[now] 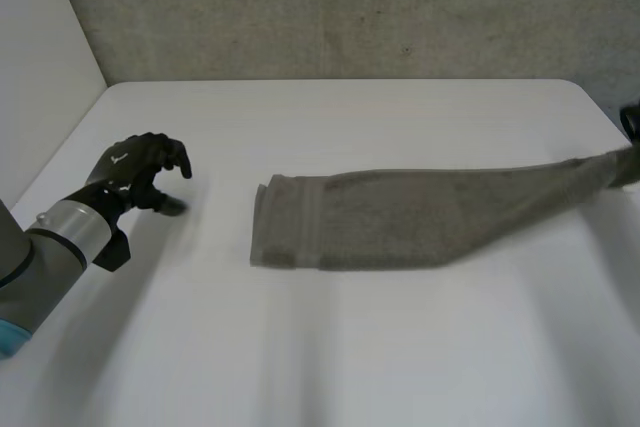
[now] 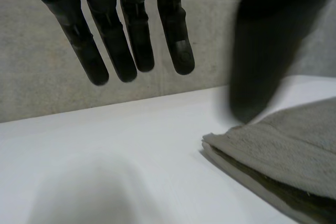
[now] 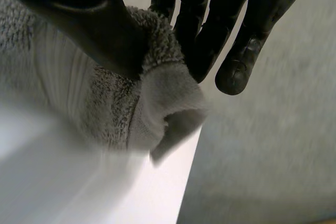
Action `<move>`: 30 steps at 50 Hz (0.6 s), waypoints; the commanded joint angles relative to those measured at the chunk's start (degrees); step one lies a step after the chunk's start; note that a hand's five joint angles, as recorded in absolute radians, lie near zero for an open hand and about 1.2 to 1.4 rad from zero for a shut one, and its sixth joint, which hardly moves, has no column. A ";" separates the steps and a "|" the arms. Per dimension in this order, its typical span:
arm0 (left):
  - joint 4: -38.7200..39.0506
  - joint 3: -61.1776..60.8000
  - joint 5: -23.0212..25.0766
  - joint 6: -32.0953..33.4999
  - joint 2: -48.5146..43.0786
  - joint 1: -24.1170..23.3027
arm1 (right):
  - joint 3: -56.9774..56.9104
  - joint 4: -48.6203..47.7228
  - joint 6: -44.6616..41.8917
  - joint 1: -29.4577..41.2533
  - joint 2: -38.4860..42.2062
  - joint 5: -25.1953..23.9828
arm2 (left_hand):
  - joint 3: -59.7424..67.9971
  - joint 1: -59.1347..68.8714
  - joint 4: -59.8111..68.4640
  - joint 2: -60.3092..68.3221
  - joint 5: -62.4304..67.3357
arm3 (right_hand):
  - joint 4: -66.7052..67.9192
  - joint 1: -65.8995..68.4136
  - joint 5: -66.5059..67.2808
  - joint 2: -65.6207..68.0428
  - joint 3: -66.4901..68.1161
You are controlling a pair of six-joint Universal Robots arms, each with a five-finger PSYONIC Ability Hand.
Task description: Fold the towel.
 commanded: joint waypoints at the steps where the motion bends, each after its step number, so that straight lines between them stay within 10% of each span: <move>1: -0.10 -0.01 -0.31 2.49 0.16 -1.33 | -3.37 1.02 0.58 15.02 -2.37 -0.57 | -11.43 -10.14 -11.41 -11.04 -10.48 | 3.40 3.52 3.84 5.51 5.42; 10: 0.07 1.57 -0.75 2.58 -0.02 -4.14 | -5.21 0.58 0.75 40.29 4.99 -3.82 | -13.65 -12.35 -13.63 -13.25 -12.70 | 3.40 3.52 3.84 5.51 5.42; 13: -0.01 2.63 -0.93 2.49 -0.19 -4.93 | -6.97 0.75 0.58 46.20 10.17 -3.30 | -13.82 -12.52 -13.79 -13.42 -12.87 | -25.14 -25.01 -24.70 -23.03 -23.11; 19: -0.01 4.65 -1.02 2.32 -0.37 -6.69 | -7.50 0.67 0.84 47.89 14.24 -0.58 | -13.82 -12.52 -13.79 -13.42 -12.87 | -65.25 -65.12 -64.81 -63.14 -63.22; 30: 0.07 7.81 -2.68 2.40 -2.65 -10.64 | -1.35 0.58 4.88 40.51 8.61 4.53 | -13.82 -12.52 -13.79 -13.42 -12.87 | -66.60 -66.48 -66.16 -64.49 -64.58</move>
